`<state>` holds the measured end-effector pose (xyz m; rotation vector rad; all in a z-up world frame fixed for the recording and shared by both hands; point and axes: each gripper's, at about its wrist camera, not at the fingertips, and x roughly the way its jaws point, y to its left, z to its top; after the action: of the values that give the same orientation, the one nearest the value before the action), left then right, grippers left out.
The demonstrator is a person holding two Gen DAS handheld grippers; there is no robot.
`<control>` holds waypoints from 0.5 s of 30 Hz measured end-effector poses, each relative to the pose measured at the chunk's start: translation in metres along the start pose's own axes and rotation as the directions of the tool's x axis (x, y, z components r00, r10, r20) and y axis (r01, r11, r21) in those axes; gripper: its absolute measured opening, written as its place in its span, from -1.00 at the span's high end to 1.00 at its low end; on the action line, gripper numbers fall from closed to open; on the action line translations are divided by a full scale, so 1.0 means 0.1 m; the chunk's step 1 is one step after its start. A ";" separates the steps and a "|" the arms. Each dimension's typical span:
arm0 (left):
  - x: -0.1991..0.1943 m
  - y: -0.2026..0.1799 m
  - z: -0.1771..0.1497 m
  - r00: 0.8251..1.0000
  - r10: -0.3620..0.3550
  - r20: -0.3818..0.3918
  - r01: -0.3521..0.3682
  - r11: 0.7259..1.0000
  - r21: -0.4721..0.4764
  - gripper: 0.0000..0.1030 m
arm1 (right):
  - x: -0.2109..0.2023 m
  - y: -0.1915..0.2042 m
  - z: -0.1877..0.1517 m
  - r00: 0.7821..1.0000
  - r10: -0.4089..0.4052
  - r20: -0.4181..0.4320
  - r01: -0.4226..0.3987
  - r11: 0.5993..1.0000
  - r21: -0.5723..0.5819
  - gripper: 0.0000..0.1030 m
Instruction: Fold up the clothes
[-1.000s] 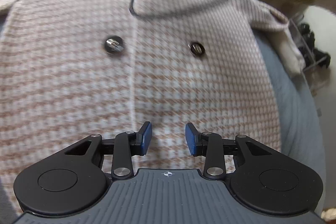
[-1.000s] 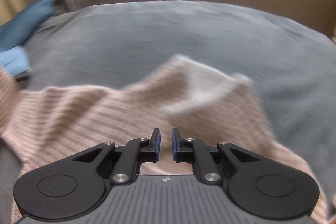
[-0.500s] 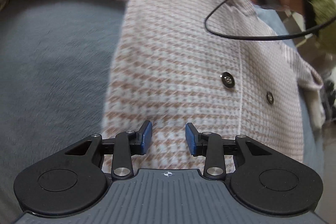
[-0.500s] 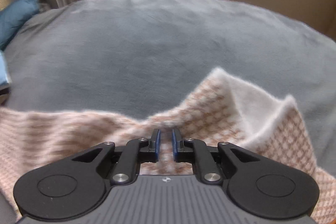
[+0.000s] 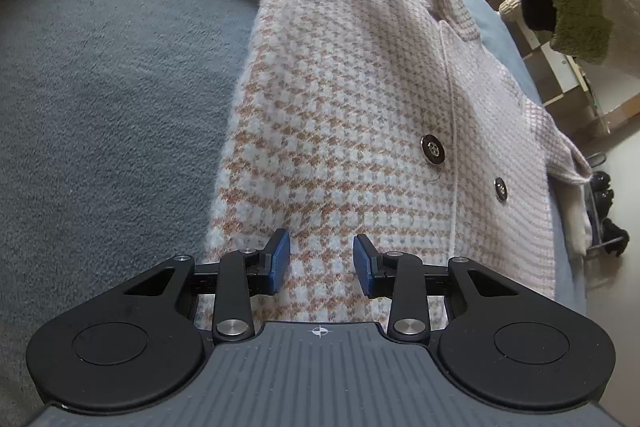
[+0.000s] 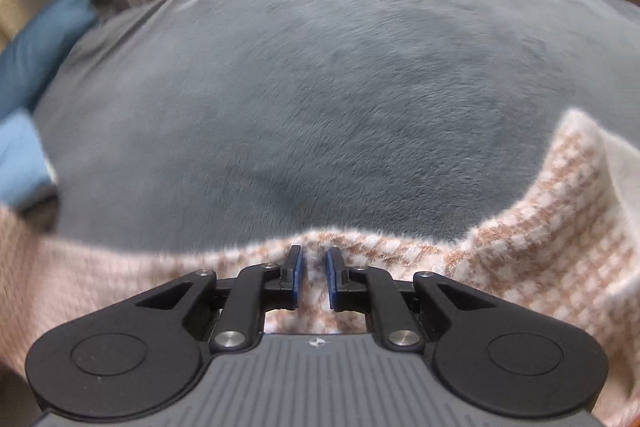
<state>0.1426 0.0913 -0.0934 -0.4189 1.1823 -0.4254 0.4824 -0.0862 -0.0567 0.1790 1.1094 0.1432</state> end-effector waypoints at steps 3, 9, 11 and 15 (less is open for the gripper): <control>-0.01 0.03 -0.02 1.000 -0.013 0.000 0.013 1.000 -0.014 0.33 | -0.26 0.13 -0.03 0.999 0.021 0.032 -0.019 0.998 -0.068 0.74; 0.01 0.06 -0.02 1.000 -0.021 0.001 0.021 0.999 -0.028 0.33 | -0.31 0.55 -0.19 0.985 0.145 -0.094 -0.164 0.957 -0.240 0.73; 0.01 0.05 -0.02 1.000 -0.020 0.003 0.020 1.000 -0.020 0.33 | -0.07 0.64 -0.21 0.988 0.114 -0.104 -0.136 0.961 -0.242 0.73; 0.01 0.04 -0.04 1.000 -0.014 0.006 0.014 1.000 0.001 0.33 | 0.27 0.71 -0.15 0.993 0.100 -0.068 -0.110 0.979 -0.169 0.77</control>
<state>0.1401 0.0939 -0.0979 -0.4279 1.1737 -0.4369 0.4788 -0.0106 -0.0714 0.0791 1.1411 0.3399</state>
